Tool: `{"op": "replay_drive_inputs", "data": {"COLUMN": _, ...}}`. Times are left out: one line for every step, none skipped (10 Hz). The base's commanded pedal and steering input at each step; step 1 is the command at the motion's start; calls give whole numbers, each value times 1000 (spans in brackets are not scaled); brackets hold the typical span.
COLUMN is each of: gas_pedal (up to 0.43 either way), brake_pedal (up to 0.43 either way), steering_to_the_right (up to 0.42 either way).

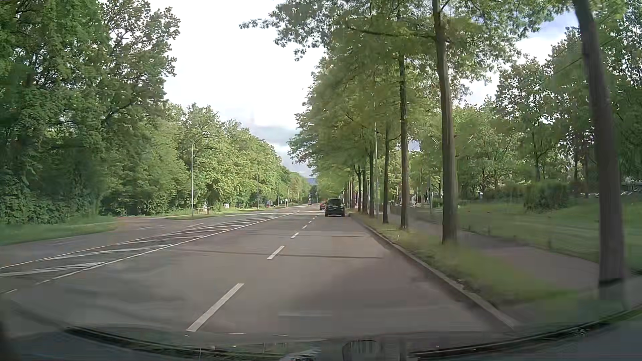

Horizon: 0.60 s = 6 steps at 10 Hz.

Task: Follow the waypoints while adhering to traffic rules and regulations

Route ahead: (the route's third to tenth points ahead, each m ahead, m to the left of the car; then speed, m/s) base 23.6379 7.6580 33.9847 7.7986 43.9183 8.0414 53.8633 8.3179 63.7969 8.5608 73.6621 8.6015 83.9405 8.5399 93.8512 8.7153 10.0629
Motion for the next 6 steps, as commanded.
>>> {"op": "replay_drive_inputs", "data": {"gas_pedal": 157, "brake_pedal": 0, "steering_to_the_right": 4}}
{"op": "replay_drive_inputs", "data": {"gas_pedal": 157, "brake_pedal": 0, "steering_to_the_right": 2}}
{"op": "replay_drive_inputs", "data": {"gas_pedal": 157, "brake_pedal": 0, "steering_to_the_right": 0}}
{"op": "replay_drive_inputs", "data": {"gas_pedal": 157, "brake_pedal": 0, "steering_to_the_right": 0}}
{"op": "replay_drive_inputs", "data": {"gas_pedal": 157, "brake_pedal": 0, "steering_to_the_right": 0}}
{"op": "replay_drive_inputs", "data": {"gas_pedal": 150, "brake_pedal": 0, "steering_to_the_right": 0}}
